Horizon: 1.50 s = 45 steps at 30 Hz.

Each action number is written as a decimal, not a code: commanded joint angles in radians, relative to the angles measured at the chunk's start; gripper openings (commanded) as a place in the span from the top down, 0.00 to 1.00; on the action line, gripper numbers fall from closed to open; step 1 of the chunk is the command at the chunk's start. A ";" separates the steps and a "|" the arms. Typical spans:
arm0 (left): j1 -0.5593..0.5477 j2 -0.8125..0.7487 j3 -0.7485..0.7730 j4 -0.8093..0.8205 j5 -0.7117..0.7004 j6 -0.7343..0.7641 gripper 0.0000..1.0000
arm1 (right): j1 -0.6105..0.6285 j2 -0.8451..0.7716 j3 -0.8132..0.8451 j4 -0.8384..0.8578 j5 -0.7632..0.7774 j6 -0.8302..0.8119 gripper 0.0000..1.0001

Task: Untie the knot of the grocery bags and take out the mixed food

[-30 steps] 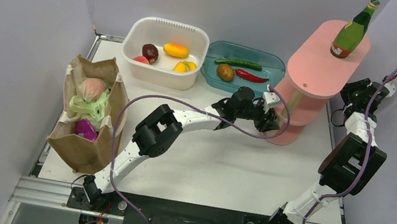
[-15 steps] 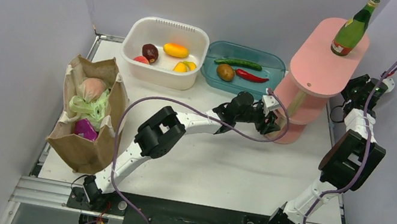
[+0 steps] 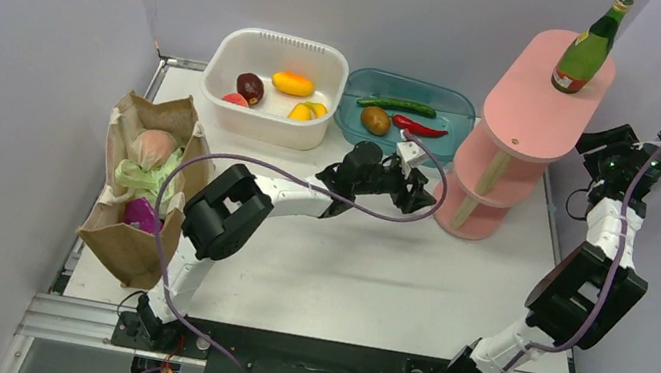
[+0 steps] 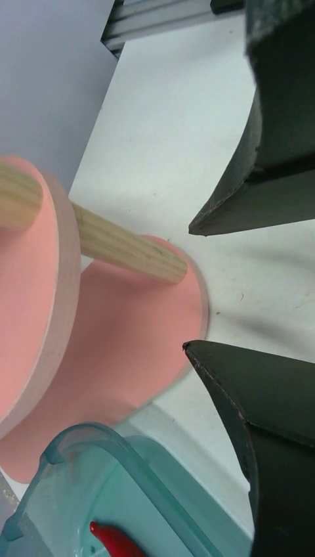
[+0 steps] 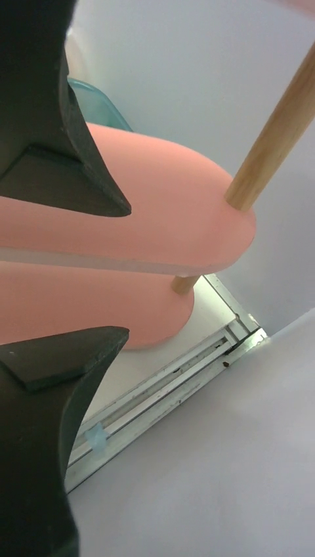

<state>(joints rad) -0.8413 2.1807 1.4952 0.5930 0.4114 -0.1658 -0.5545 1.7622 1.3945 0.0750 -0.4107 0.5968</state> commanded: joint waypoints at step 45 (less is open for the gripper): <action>1.082 -1.085 0.204 -1.880 0.028 0.524 0.30 | 0.748 -0.879 -0.312 -1.040 0.043 -0.695 0.30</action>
<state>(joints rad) 0.0937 1.0016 1.5227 -1.0042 0.4404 0.1036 0.0692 0.8513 1.0145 -0.9440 -0.4500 -0.0563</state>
